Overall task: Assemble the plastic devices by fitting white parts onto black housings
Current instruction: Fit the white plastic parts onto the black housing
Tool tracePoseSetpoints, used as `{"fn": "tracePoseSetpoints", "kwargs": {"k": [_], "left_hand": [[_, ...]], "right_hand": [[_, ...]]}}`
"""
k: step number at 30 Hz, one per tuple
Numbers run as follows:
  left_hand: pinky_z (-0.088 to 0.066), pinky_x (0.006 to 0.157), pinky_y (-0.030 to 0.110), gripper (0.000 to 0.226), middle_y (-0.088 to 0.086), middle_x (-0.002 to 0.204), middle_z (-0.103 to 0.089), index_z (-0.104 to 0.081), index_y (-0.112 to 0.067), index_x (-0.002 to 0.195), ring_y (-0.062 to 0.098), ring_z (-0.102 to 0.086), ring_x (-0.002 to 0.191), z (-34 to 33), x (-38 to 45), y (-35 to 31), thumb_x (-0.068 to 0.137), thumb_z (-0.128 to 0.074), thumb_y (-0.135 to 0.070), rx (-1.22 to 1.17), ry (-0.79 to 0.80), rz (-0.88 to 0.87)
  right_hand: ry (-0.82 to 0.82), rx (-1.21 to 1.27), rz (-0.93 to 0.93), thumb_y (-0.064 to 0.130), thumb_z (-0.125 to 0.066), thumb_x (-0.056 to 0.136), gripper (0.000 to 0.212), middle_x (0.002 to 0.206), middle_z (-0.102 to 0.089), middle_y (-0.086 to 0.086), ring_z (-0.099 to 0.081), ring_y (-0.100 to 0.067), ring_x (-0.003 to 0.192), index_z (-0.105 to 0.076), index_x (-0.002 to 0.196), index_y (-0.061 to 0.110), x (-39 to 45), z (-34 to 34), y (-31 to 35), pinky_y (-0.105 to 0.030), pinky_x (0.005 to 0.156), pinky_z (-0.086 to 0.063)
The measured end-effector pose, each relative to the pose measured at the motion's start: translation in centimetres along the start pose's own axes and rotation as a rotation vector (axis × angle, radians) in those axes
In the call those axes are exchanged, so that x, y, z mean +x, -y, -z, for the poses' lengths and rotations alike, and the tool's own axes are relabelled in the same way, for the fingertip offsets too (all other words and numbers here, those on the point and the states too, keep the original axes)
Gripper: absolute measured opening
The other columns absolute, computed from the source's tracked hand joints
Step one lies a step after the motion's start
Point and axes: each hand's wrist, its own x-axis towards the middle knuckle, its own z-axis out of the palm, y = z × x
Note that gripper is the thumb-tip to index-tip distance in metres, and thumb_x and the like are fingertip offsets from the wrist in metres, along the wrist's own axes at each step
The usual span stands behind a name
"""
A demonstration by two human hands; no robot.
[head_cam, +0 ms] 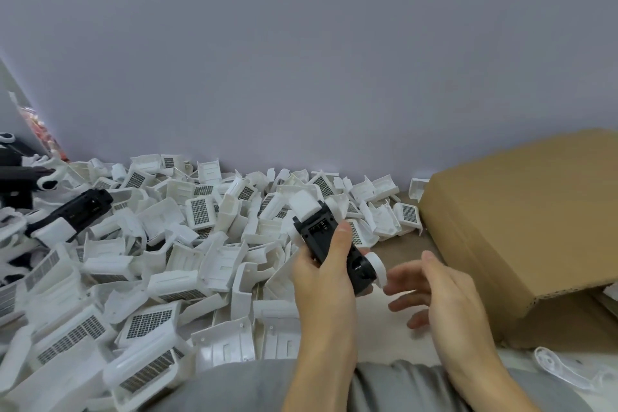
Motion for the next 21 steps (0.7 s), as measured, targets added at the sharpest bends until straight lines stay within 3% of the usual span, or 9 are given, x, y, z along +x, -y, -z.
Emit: {"fn": "tracePoseSetpoints", "kwargs": {"k": [4, 7, 11, 14, 17, 21], "left_hand": [[-0.051, 0.052, 0.028, 0.022, 0.000, 0.069, -0.069, -0.067, -0.015, 0.089, 0.016, -0.065, 0.063, 0.1, 0.1, -0.1, 0.088, -0.073, -0.036, 0.054, 0.015, -0.032], [-0.052, 0.052, 0.029, 0.015, -0.004, 0.064, -0.068, -0.069, -0.018, 0.084, 0.013, -0.065, 0.059, 0.0, 0.1, -0.2, 0.089, -0.072, -0.032, 0.063, 0.019, -0.031], [-0.055, 0.061, 0.035, 0.014, -0.004, 0.067, -0.071, -0.072, -0.026, 0.076, 0.014, -0.068, 0.065, 0.1, 0.2, -0.1, 0.089, -0.072, -0.032, 0.072, 0.041, -0.007], [-0.055, 0.064, 0.038, 0.017, -0.001, 0.069, -0.072, -0.073, -0.031, 0.072, 0.015, -0.068, 0.066, 0.0, 0.2, -0.2, 0.089, -0.072, -0.032, 0.074, 0.066, 0.000], [-0.053, 0.054, 0.028, 0.014, -0.001, 0.066, -0.070, -0.070, -0.018, 0.084, 0.011, -0.066, 0.059, -0.1, 0.2, -0.4, 0.089, -0.073, -0.031, 0.057, 0.080, 0.018], [-0.052, 0.056, 0.029, 0.013, 0.000, 0.067, -0.071, -0.069, -0.017, 0.087, 0.010, -0.066, 0.060, -0.2, 0.1, -0.3, 0.090, -0.072, -0.029, 0.079, 0.105, 0.033]], "right_hand": [[-0.053, -0.098, -0.012, 0.024, -0.050, 0.101, 0.027, 0.075, -0.075, -0.003, -0.068, -0.017, 0.065, -0.073, 0.089, 0.019, 1.1, 0.0, 0.3, -0.034, 0.057, -0.048], [-0.037, -0.305, 0.049, 0.029, -0.058, 0.096, 0.011, 0.088, -0.073, 0.006, -0.069, -0.016, 0.089, -0.069, 0.098, 0.027, 3.1, -0.4, 1.3, -0.039, 0.079, -0.054], [-0.062, -0.622, 0.126, 0.041, -0.063, 0.091, 0.027, 0.104, -0.064, 0.003, -0.058, -0.018, 0.099, -0.060, 0.109, 0.022, 7.1, -2.1, 3.2, -0.032, 0.077, -0.043], [0.004, -0.866, 0.085, 0.051, -0.067, 0.085, 0.041, 0.118, -0.059, -0.003, -0.052, -0.026, 0.116, -0.057, 0.111, 0.021, 9.5, -3.7, 3.8, -0.040, 0.091, -0.048], [0.015, -0.999, 0.046, 0.047, -0.067, 0.085, 0.027, 0.115, -0.059, -0.007, -0.052, -0.032, 0.114, -0.062, 0.092, 0.021, 10.3, -4.7, 3.4, -0.044, 0.091, -0.051], [-0.169, -0.823, 0.093, 0.038, -0.068, 0.085, 0.017, 0.104, -0.067, -0.005, -0.054, -0.032, 0.107, -0.069, 0.075, 0.024, 10.2, -4.6, 3.0, -0.046, 0.088, -0.052]]}}
